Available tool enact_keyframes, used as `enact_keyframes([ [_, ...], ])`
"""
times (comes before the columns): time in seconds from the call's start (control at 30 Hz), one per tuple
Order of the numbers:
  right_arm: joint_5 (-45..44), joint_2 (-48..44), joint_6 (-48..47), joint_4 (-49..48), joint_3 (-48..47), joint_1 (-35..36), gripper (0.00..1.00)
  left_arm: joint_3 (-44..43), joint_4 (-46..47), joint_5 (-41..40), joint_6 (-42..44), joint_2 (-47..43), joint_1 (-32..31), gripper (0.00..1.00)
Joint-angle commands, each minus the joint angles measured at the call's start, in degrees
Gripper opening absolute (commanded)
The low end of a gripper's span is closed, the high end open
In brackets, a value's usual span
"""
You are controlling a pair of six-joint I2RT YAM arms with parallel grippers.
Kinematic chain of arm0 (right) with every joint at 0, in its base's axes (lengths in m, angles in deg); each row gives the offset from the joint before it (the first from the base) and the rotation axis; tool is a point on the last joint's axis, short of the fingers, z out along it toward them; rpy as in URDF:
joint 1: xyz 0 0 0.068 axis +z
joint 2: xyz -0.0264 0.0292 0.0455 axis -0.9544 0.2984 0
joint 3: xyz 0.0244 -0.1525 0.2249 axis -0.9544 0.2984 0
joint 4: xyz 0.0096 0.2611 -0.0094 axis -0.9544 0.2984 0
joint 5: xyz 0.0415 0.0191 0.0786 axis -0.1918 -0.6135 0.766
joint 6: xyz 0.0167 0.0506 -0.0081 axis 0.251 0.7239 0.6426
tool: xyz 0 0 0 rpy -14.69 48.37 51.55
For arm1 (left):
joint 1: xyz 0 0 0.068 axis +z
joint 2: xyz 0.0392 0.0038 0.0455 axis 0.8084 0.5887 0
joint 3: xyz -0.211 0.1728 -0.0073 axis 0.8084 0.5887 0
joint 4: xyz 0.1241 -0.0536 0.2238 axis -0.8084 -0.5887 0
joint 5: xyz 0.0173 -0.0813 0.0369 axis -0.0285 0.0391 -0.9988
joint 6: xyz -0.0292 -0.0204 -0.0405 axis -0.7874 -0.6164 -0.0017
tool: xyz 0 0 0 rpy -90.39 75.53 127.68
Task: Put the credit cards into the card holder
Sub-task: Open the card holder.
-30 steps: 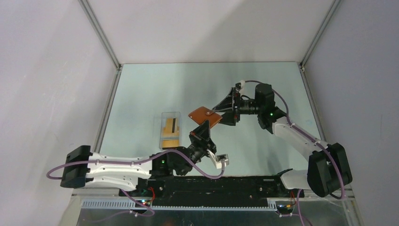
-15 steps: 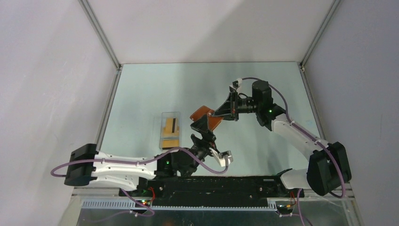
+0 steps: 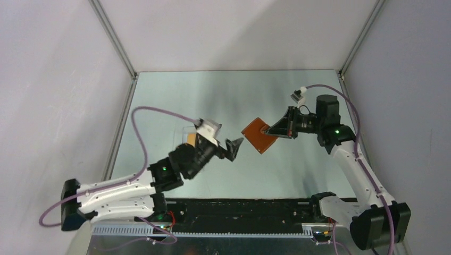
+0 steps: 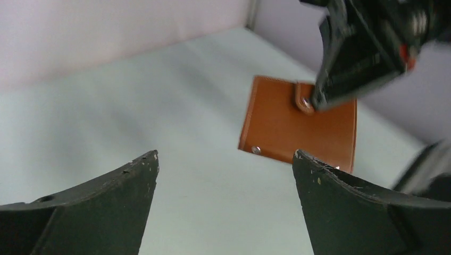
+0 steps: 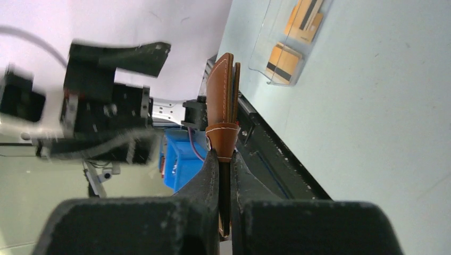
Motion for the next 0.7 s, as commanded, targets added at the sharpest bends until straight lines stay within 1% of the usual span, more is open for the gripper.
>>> enact_keyframes([
  [0.0,5.4,-5.2,-7.2,2.6,1.2,-2.8,0.0,1.2,-4.5,25.2,-45.6,-3.3,15.1,1.0],
  [0.03,5.8,-6.2,-7.1,1.4,1.9,-2.7,0.0,1.3,-4.3,32.6,-52.0,-2.2,17.0,1.0],
  [0.07,6.6,-7.0,-6.8,0.8,2.1,-2.7,0.0,1.1,-3.9,36.1,-54.2,-1.4,20.1,1.0],
  [0.1,7.1,-7.2,-6.6,-0.5,2.7,-2.4,0.0,1.0,-2.6,42.0,-57.5,0.3,21.1,1.0],
  [0.13,7.7,-7.4,-6.1,-1.5,2.9,-2.1,0.0,1.1,-1.4,44.3,-58.8,1.0,22.7,1.0],
  [0.17,7.8,-7.4,-5.8,-2.0,3.3,-1.7,0.0,1.5,3.5,48.5,-61.2,2.2,23.1,1.0],
  [0.2,8.2,-7.5,-5.2,-3.0,3.4,-1.4,0.0,2.7,6.1,50.1,-62.4,2.7,23.8,1.0],
  [0.23,8.4,-7.4,-4.8,-3.7,3.7,-0.6,0.0,3.1,11.4,53.1,-64.7,3.8,24.2,1.0],
  [0.27,8.7,-7.4,-3.9,-4.9,3.8,0.4,0.0,3.7,13.6,56.0,-66.5,4.5,25.0,0.99],
  [0.3,8.8,-7.3,-3.6,-5.5,3.9,0.9,0.0,3.7,16.0,57.1,-66.9,6.0,25.3,0.99],
  [0.37,8.7,-7.4,-2.0,-7.4,3.9,2.6,0.0,2.8,17.4,59.8,-67.5,7.9,25.5,0.97],
  [0.43,7.9,-7.3,-1.0,-8.7,3.9,4.0,0.0,2.9,19.4,61.7,-68.5,9.6,25.6,0.89],
  [0.47,7.6,-7.4,-0.7,-9.3,3.9,4.6,0.0,3.0,21.3,62.8,-69.4,10.5,25.6,0.82],
  [0.5,7.1,-7.3,-0.2,-9.6,4.0,4.8,0.0,3.3,22.3,63.2,-69.9,10.8,25.6,0.79],
  [0.53,6.7,-7.3,0.1,-10.0,4.0,5.0,0.0,3.6,24.2,64.0,-70.8,11.4,25.6,0.71],
  [0.57,6.1,-7.2,0.4,-10.0,3.9,5.1,0.0,4.0,24.9,64.3,-71.1,11.6,25.6,0.65],
  [0.6,5.8,-7.2,0.5,-10.1,4.0,5.1,0.0,4.2,25.9,64.4,-71.7,11.7,25.6,0.54],
  [0.63,5.1,-7.2,0.8,-10.2,4.0,5.2,0.0,4.6,26.2,64.4,-72.0,11.8,25.6,0.48],
  [0.67,4.6,-7.2,0.7,-9.7,4.0,5.2,0.0,4.8,26.6,64.4,-72.2,11.7,25.6,0.35],
])
